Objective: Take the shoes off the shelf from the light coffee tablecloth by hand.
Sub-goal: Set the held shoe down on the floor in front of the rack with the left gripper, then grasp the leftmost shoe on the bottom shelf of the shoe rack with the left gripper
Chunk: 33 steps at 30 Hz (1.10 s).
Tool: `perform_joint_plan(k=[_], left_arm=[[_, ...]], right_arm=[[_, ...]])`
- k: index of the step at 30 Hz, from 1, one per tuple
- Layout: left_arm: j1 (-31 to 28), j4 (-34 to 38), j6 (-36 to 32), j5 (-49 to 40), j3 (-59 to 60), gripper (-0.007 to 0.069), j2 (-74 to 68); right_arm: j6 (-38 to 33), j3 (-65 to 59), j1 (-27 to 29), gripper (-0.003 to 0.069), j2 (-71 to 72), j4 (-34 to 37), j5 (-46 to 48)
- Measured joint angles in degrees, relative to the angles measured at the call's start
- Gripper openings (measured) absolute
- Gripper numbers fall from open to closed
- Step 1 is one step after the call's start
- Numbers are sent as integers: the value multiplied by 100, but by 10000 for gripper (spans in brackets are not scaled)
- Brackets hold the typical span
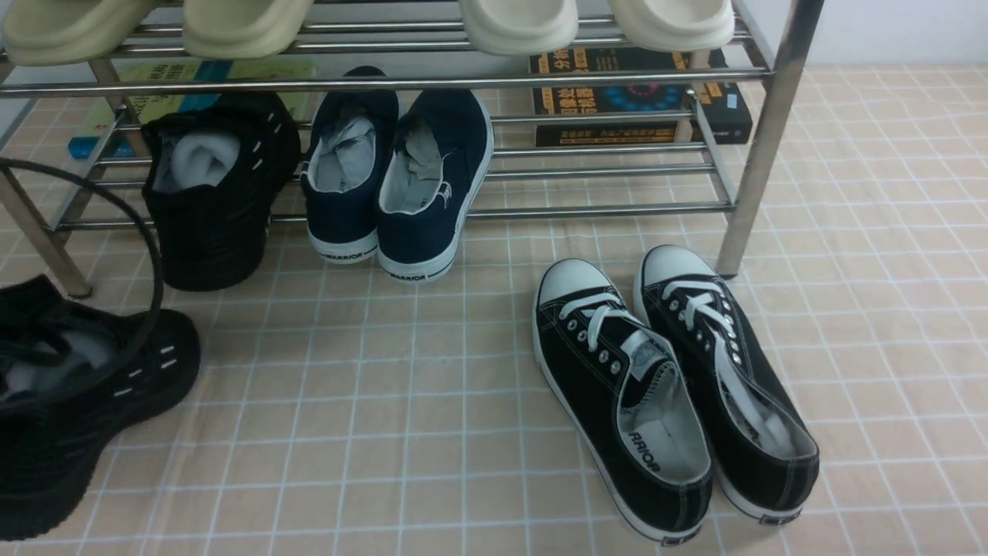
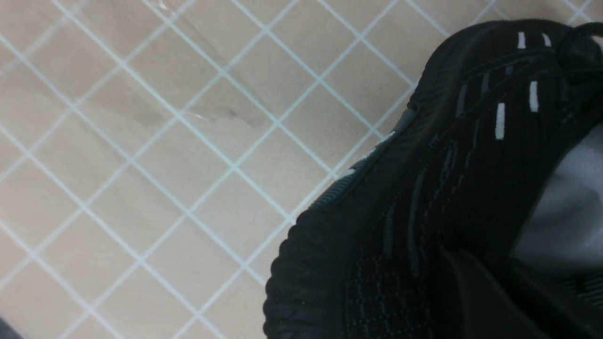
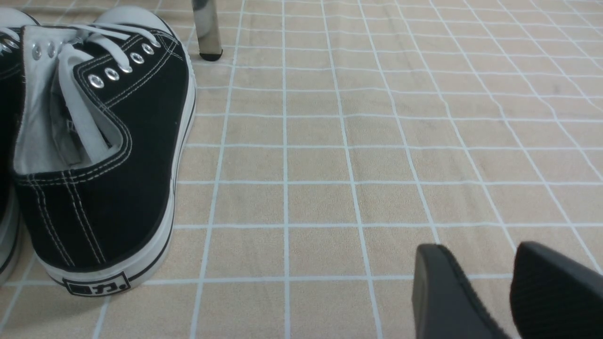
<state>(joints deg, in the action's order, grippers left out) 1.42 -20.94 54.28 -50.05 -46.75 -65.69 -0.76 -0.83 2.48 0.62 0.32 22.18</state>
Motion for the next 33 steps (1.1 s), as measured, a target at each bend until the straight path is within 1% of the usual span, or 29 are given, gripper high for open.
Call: perform_joint_plan(k=[5,9,12,14,15,17,18,20,21,23,27,29,30,32,33], left_arm=[[0,18,36,76,264,23,0],[0,31,-292,139,281,38,0],[0,51,-494,157,281,66,0],[0,69,-675,207,281,107,0],[0,69,-692,212,281,107,2],[0,99,-857,169,267,178,2],[0,106,-877,136,250,196,2],[0,112,-934,-19,130,260,2],[0,117,-934,-34,115,265,2],[0,117,-960,-140,-202,324,2],[0,153,-1023,-160,-722,349,-67],[0,291,-1284,-189,-1290,354,-363],[0,311,-1315,-203,-1335,354,-431],[0,539,-1671,-247,-1750,356,-794],[0,777,-1954,-267,-2165,356,-1178]], right_arm=[[0,0,0,240,0,0,0],[0,0,0,240,0,0,0],[0,0,0,240,0,0,0],[0,0,0,240,0,0,0],[0,0,0,240,0,0,0],[0,0,0,240,0,0,0],[0,0,0,240,0,0,0],[0,0,0,240,0,0,0],[0,0,0,240,0,0,0],[0,0,0,240,0,0,0],[0,0,0,240,0,0,0],[0,0,0,240,0,0,0],[0,0,0,240,0,0,0],[0,0,0,240,0,0,0],[0,0,0,240,0,0,0]])
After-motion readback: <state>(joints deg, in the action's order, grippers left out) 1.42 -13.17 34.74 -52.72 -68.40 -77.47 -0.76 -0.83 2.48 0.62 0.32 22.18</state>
